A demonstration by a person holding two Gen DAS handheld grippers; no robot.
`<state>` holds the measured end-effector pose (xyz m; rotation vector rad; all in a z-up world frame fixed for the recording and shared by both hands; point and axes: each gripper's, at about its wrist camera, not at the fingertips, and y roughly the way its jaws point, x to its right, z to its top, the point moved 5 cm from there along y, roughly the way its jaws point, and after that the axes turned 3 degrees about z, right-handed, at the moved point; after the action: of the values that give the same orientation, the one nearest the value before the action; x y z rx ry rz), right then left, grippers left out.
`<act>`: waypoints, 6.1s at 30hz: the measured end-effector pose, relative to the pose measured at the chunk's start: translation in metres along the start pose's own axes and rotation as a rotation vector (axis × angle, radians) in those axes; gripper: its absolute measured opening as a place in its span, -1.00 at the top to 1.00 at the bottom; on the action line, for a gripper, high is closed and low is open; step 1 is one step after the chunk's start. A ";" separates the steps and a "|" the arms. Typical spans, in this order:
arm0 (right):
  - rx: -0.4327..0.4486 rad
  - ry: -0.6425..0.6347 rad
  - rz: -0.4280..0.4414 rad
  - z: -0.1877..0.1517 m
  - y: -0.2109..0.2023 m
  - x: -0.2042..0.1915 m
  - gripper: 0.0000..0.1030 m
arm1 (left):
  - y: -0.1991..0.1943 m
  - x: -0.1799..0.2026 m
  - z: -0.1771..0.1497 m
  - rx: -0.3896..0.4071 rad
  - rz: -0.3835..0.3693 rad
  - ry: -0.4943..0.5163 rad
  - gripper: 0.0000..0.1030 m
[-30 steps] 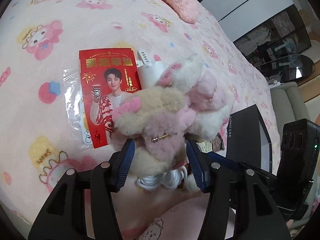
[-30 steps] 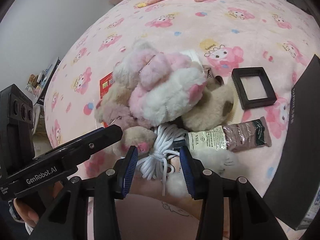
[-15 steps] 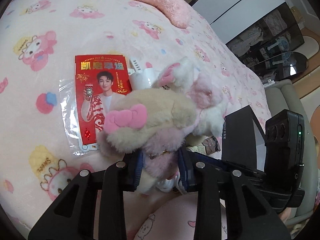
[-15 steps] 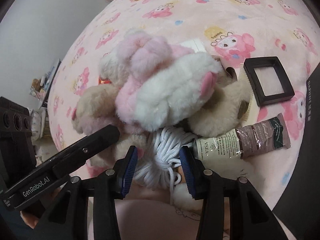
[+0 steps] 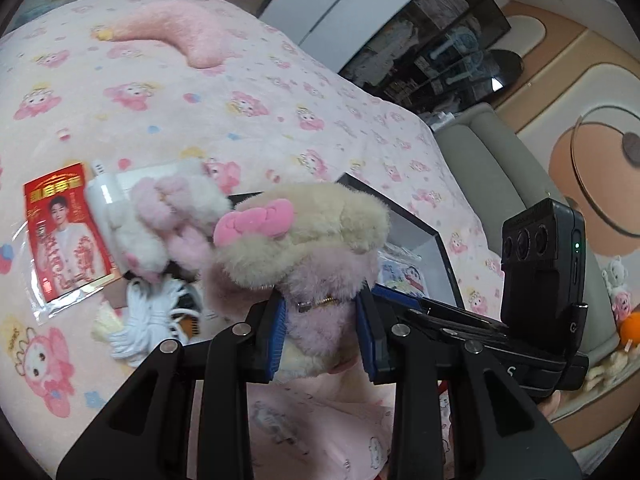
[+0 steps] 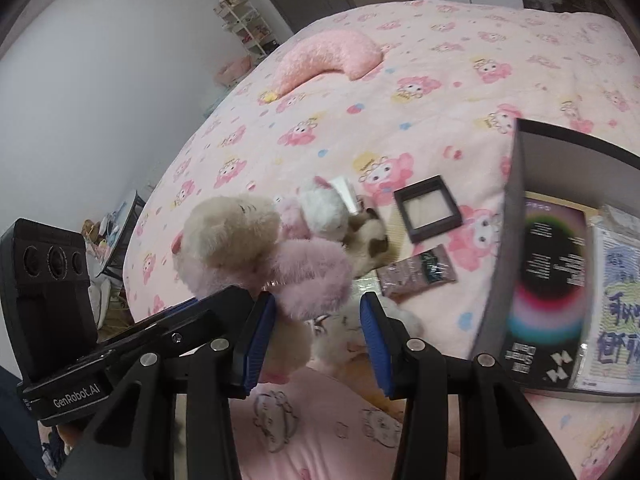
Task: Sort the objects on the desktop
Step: 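Carry the plush bear with both grippers over the black box, then lower the plush bear into the box onto the bead kit, then open both grippers and withdraw them from the box, then move both grippers to the white and pink plush toy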
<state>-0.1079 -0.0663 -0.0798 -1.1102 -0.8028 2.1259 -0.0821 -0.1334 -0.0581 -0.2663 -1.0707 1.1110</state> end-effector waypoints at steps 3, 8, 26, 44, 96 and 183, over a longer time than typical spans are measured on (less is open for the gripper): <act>0.038 0.033 -0.044 -0.001 -0.032 0.034 0.22 | 0.031 0.050 0.000 -0.052 -0.022 0.084 0.40; 0.110 0.141 -0.096 0.007 -0.093 0.106 0.22 | 0.083 0.132 0.001 -0.118 -0.041 0.217 0.40; 0.195 0.313 -0.375 0.039 -0.136 0.301 0.22 | 0.293 0.189 0.013 -0.418 0.029 0.212 0.38; -0.011 0.287 -0.383 0.012 -0.094 0.293 0.22 | 0.277 0.133 0.012 -0.400 0.095 0.079 0.27; 0.168 0.292 -0.518 0.035 -0.114 0.291 0.22 | 0.298 0.154 0.035 -0.365 -0.054 0.057 0.41; 0.057 -0.081 -0.312 -0.003 -0.007 0.008 -0.02 | -0.027 -0.032 -0.013 0.051 0.271 -0.071 -0.13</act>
<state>-0.1076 -0.0557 -0.0797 -0.8138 -0.8839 1.9271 -0.0565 -0.1683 -0.0646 -0.3402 -1.0890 1.3973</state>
